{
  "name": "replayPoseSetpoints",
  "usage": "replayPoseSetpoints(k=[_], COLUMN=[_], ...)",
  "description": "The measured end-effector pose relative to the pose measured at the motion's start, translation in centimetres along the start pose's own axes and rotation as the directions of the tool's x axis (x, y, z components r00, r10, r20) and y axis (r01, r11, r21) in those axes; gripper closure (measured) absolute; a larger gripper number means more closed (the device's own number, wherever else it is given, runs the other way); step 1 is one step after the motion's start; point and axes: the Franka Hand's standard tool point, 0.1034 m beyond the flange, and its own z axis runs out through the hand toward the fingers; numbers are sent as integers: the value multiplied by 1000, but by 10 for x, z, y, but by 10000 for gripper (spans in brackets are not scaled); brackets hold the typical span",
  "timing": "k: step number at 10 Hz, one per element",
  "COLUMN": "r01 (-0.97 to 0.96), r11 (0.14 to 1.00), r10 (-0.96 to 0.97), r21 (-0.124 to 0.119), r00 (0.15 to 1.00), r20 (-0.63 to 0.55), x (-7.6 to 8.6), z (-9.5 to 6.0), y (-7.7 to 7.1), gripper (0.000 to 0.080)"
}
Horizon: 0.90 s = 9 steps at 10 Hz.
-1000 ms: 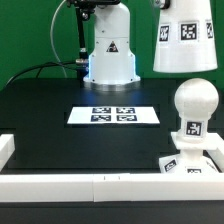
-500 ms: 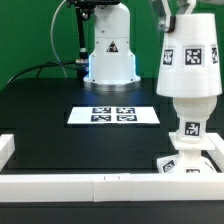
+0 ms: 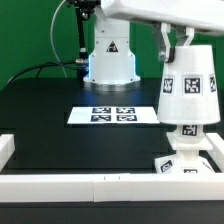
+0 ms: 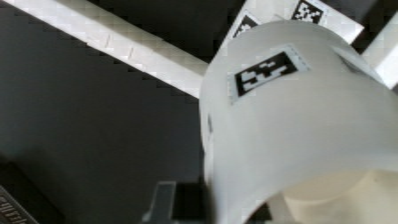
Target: Assemble lamp
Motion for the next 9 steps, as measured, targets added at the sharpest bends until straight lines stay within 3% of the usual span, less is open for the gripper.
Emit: replayPoseSetpoints(k=[4,6,7,8,9], r01=[13,12,12,9,-11], r11=[1000,1000,1000,1000,999], r10=[-13,-12,-12,-9,9], r21=[-9,-10,-10,-4,34], r00=[1000,1000,1000,1000,998], r20=[1,2,1,8,56], x=[-3,-3,-3,-3,-11], z=[12,12,12,9,-7], y=[0,0,0,0,-2], gripper=[757,440,440,258,149])
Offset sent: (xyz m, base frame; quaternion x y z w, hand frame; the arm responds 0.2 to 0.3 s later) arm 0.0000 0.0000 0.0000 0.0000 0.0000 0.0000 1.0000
